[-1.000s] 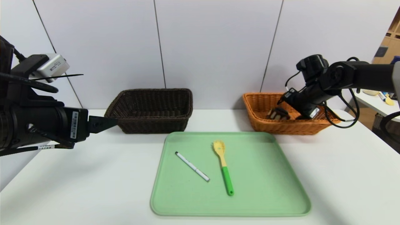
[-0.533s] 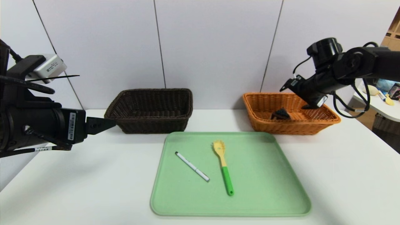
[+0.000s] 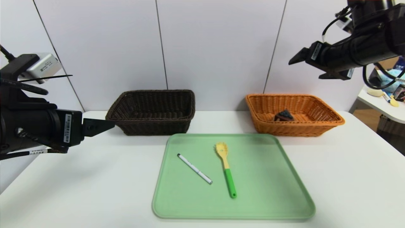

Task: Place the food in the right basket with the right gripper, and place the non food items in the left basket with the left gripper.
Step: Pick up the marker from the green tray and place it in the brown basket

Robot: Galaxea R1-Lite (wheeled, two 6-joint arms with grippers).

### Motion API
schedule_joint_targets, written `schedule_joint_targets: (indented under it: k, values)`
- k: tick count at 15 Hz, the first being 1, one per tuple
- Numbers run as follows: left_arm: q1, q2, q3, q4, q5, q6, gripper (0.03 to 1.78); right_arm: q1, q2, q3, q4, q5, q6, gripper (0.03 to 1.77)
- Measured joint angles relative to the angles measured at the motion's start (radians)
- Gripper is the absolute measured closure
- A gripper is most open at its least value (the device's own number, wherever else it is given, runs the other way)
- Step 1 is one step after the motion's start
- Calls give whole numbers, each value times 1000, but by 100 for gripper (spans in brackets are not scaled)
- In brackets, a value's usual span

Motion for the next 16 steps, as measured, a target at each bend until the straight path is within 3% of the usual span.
schedule_joint_targets:
  k: [3,6,13,16]
  values:
    - [0,-29,17,2,18,4,12,114,-129,17,252,-1,-175,12]
    - [0,-59,45,0,20,5,12,216,-224,91,433,-17,-269,11]
    - [-21,-87,99,-3,23,10,12,245,-332,294,441,-19,-318,11]
    - [-49,-67,91,-6,45,10,12,219,-351,423,368,-49,-326,11]
